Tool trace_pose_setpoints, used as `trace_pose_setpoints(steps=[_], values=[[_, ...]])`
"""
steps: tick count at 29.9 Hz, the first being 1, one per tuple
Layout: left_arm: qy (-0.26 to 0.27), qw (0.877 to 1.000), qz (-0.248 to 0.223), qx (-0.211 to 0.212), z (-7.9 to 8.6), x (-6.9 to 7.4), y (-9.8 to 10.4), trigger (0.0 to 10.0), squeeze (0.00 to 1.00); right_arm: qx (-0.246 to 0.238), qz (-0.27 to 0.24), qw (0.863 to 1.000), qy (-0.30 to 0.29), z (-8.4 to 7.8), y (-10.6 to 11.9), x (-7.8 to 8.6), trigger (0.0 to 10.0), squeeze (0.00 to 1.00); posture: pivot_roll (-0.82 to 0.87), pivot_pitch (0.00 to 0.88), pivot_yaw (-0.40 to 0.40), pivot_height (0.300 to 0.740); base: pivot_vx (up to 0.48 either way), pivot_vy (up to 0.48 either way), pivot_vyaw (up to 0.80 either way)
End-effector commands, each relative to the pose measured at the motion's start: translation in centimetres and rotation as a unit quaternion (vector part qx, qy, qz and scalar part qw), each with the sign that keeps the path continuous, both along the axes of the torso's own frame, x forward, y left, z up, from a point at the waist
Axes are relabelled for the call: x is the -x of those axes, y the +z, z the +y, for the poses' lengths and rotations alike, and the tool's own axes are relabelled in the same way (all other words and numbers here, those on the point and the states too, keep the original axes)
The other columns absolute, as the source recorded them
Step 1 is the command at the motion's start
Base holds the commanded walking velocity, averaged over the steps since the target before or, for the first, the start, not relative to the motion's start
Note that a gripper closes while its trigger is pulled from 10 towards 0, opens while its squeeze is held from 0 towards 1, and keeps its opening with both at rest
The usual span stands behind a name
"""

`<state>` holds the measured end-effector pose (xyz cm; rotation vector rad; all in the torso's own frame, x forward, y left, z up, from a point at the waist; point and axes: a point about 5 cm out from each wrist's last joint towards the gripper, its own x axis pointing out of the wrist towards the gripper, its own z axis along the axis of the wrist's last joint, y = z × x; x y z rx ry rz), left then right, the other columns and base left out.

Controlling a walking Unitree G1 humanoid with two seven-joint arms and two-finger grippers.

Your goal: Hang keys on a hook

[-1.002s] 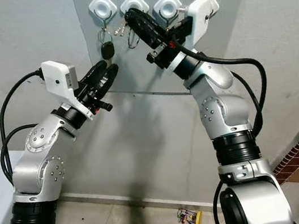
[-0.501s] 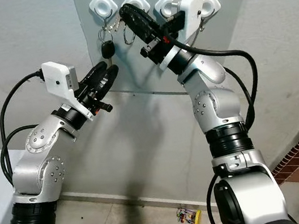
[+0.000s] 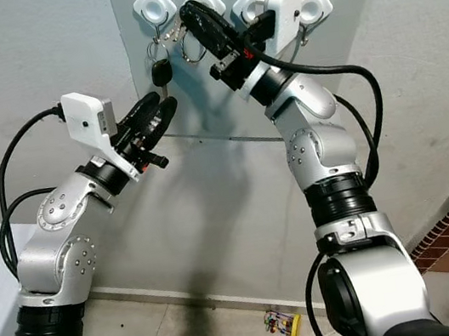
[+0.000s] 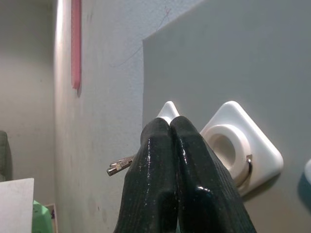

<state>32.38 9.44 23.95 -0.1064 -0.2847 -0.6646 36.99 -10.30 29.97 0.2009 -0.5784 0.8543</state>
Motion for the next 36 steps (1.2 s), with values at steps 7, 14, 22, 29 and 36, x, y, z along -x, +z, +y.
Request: trace_pose_setpoints(steps=[7, 14, 22, 29, 36], values=[[0.002, 1.0, -0.004, -0.004, 0.0, 0.3, 0.3, 10.0, 0.0, 0.044, 0.002, 0.999, -0.024, -0.2, -0.3, -0.7, 10.0, 0.0, -0.05, 0.048, -0.064, 0.74, 0.0, 0.0, 0.0], [0.003, 1.0, -0.003, -0.004, 0.1, 0.2, 0.2, 10.0, 0.0, 0.084, 0.025, 0.995, -0.046, -0.1, -1.5, -1.1, 10.0, 0.0, -0.05, 0.05, -0.064, 0.74, 0.0, 0.0, 0.0], [0.003, 1.0, -0.003, -0.004, 0.1, 0.2, 0.2, 10.0, 0.0, 0.084, 0.03, 0.994, -0.056, -0.1, -1.7, -1.3, 10.0, 1.0, -0.05, 0.053, -0.064, 0.74, 0.0, 0.0, 0.0], [0.004, 1.0, -0.002, -0.004, 0.1, 0.2, 0.2, 10.0, 0.0, 0.079, 0.03, 0.995, -0.051, -0.1, -1.7, -1.3, 10.0, 1.0, -0.05, 0.055, -0.064, 0.74, 0.0, 0.0, 0.0], [0.005, 1.0, -0.002, -0.004, 0.1, 0.2, 0.2, 10.0, 0.0, 0.077, 0.027, 0.996, -0.048, -0.2, -1.6, -1.3, 10.0, 1.0, -0.05, 0.057, -0.064, 0.74, 0.0, 0.0, 0.0]])
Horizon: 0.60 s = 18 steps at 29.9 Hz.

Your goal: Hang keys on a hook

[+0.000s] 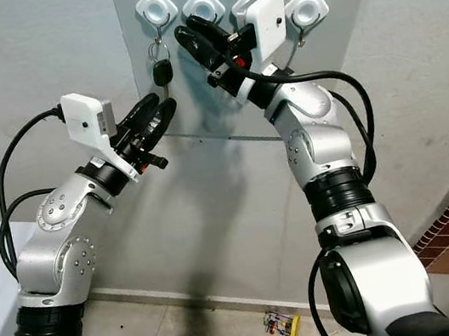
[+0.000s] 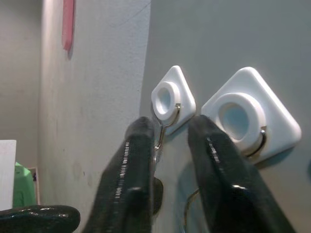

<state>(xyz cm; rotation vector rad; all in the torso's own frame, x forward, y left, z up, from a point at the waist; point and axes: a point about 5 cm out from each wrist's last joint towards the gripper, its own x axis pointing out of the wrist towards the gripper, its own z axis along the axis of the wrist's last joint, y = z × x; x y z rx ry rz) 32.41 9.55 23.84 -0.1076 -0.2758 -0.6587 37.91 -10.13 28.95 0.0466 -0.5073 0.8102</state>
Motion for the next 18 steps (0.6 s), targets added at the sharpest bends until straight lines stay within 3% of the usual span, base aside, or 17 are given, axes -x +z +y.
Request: trace_pose_setpoints(steps=[1, 9, 10, 13, 18], values=[[0.003, 1.0, -0.006, -0.003, 0.0, 0.2, 0.3, 10.0, 0.0, 0.002, 0.02, 1.0, -0.007, -0.3, -0.5, -0.4, 10.0, 1.0, -0.05, 0.056, -0.065, 0.74, 0.0, 0.0, 0.0], [0.004, 1.0, -0.005, -0.003, 0.0, 0.2, 0.2, 10.0, 0.0, -0.013, 0.004, 1.0, 0.004, -0.6, -0.3, -0.1, 10.0, 1.0, -0.05, 0.058, -0.066, 0.74, 0.0, 0.0, 0.0], [0.006, 1.0, -0.005, -0.005, 0.1, 0.2, 0.1, 10.0, 0.0, -0.023, -0.002, 1.0, 0.017, -0.6, -0.4, 0.3, 10.0, 0.03, -0.05, 0.058, -0.069, 0.74, 0.0, 0.0, 0.0], [0.008, 1.0, -0.005, -0.006, 0.1, 0.3, 0.0, 10.0, 0.0, -0.03, -0.005, 0.999, 0.027, -0.7, -0.5, 0.5, 10.0, 0.0, -0.05, 0.058, -0.069, 0.74, 0.0, 0.0, 0.0], [0.015, 1.0, -0.002, -0.009, 0.2, 0.4, -0.5, 10.0, 0.0, -0.092, -0.029, 0.991, 0.091, -1.1, -0.9, 2.5, 10.0, 0.0, -0.05, 0.059, -0.066, 0.74, 0.0, 0.0, 0.0]])
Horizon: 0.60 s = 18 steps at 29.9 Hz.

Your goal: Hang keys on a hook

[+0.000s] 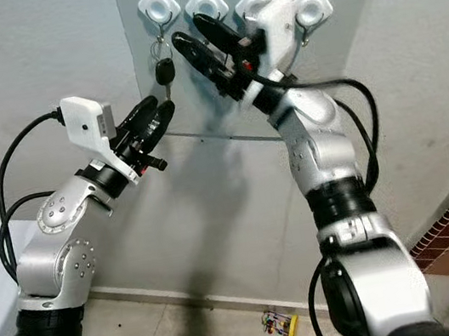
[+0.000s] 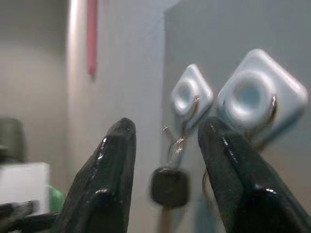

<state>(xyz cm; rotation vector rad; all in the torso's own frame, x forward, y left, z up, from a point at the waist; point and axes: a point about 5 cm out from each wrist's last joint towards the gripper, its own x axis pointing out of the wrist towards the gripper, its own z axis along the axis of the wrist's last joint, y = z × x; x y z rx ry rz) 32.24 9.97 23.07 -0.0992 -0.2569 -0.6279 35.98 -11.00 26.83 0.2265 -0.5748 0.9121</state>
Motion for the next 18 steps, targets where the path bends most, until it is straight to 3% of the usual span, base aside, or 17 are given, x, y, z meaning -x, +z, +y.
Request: trace_pose_setpoints(steps=[1, 8, 11, 16, 18], values=[[-0.001, 1.0, -0.011, -0.005, -0.2, 0.2, 0.3, 10.0, 0.0, -0.021, -0.026, 0.999, 0.021, -0.3, 1.2, 0.7, 10.0, 0.0, -0.05, 0.059, -0.066, 0.74, 0.0, 0.0, 0.0], [-0.001, 1.0, -0.01, -0.006, -0.3, 0.1, 0.2, 10.0, 0.0, -0.02, -0.028, 0.998, 0.045, 0.0, 0.8, 1.4, 10.0, 0.0, -0.05, 0.058, -0.064, 0.74, 0.0, 0.0, 0.0], [0.001, 1.0, -0.007, -0.009, -0.4, 0.2, -0.2, 10.0, 0.0, 0.03, 0.009, 0.998, 0.051, 0.5, -1.8, 2.1, 10.0, 0.0, -0.05, 0.047, -0.062, 0.74, 0.0, 0.0, 0.0], [0.007, 1.0, -0.001, -0.015, -0.2, 0.2, -0.8, 10.0, 0.0, 0.044, 0.029, 0.997, 0.052, 0.5, -3.2, 2.4, 10.0, 0.0, -0.04, 0.043, -0.062, 0.74, 0.0, 0.0, 0.0], [0.031, 0.999, 0.02, -0.029, 0.3, 0.3, -3.1, 10.0, 0.0, 0.066, 0.075, 0.995, 0.028, 0.2, -6.3, 2.9, 10.0, 0.0, -0.04, 0.035, -0.063, 0.74, 0.0, 0.0, 0.0]])
